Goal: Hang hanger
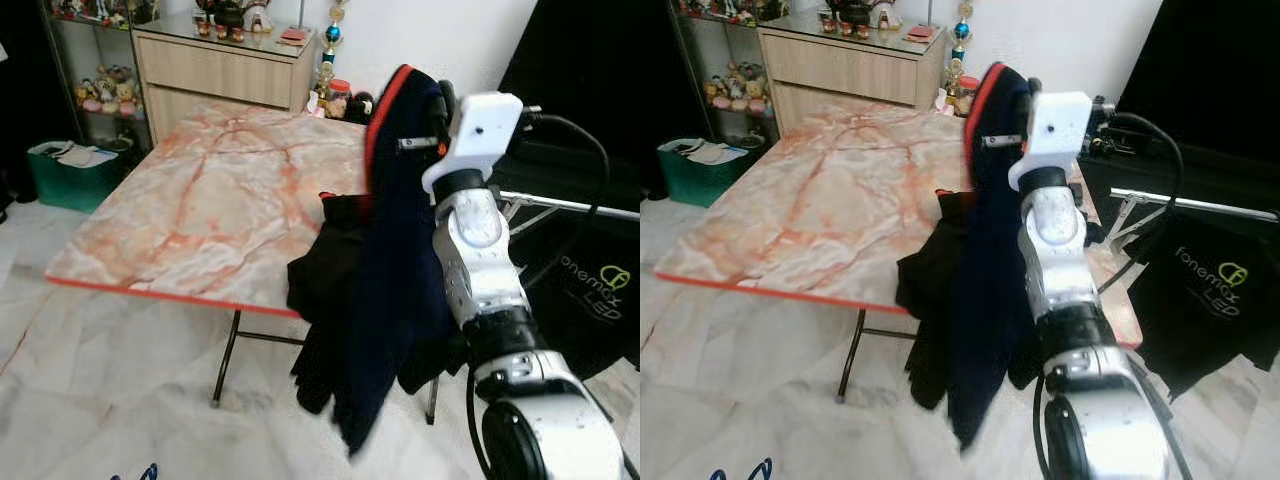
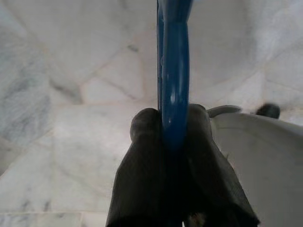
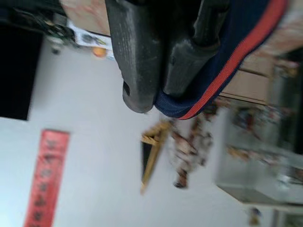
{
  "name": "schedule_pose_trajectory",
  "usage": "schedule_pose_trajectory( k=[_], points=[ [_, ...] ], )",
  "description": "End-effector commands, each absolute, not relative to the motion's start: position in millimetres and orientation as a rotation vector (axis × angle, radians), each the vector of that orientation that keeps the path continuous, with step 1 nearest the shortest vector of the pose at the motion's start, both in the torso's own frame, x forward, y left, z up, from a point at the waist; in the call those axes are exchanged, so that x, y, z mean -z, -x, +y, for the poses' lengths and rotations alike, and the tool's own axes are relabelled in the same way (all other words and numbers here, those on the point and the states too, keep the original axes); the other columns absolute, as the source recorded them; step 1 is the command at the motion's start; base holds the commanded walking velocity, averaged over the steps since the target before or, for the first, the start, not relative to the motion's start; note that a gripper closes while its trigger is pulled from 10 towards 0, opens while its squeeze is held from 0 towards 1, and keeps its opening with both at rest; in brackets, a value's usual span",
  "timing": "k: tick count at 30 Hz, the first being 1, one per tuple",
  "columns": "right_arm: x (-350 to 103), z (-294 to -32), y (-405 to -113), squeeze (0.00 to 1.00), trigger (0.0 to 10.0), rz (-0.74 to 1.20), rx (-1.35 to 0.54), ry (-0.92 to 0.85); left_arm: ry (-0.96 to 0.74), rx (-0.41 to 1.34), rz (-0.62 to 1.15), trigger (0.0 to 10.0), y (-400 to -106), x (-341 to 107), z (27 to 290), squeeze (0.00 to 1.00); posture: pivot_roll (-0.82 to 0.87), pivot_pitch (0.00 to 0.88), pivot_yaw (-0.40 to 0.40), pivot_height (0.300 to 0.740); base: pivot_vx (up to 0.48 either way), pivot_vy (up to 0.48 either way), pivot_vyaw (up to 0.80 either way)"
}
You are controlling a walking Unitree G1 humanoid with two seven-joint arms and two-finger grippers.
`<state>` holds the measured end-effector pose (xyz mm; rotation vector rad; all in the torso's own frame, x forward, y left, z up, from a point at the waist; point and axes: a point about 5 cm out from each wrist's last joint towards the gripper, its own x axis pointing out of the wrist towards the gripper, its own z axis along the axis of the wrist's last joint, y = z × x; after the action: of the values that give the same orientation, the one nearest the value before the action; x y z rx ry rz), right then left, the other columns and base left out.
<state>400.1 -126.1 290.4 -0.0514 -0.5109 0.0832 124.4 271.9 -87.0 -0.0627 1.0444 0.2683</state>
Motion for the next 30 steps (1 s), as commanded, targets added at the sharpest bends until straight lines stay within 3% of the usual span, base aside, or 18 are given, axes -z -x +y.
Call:
schedule_pose_trajectory(
  k=[1, 17, 24, 30],
  points=[
    [-299, -141, -403, 0.0, 10.0, -0.517, -0.039, 0.047, 0.083, -0.242, 1.054, 10.0, -127, 91, 258, 0.0, 0.22, 0.0, -0.122, 0.74, 0.379, 0.0, 0.0],
    [-327, -154, -413, 0.0, 10.0, -0.534, -0.037, 0.118, 0.075, -0.21, 1.05, 10.0, -138, 93, 240, 0.0, 0.2, 0.0, -0.113, 0.74, 0.375, 0.0, 0.0],
    [-257, -153, -417, 0.0, 10.0, -0.264, -0.098, 0.144, 0.062, -0.191, 1.062, 10.0, -132, 94, 242, 0.0, 0.21, 0.0, -0.111, 0.74, 0.193, 0.0, 0.0],
    [-173, -156, -395, 0.0, 10.0, -0.072, -0.135, 0.087, 0.05, -0.171, 1.09, 10.0, -123, 98, 239, 0.0, 0.19, 0.0, -0.1, 0.74, 0.0, 0.0, 0.0]
  ],
)
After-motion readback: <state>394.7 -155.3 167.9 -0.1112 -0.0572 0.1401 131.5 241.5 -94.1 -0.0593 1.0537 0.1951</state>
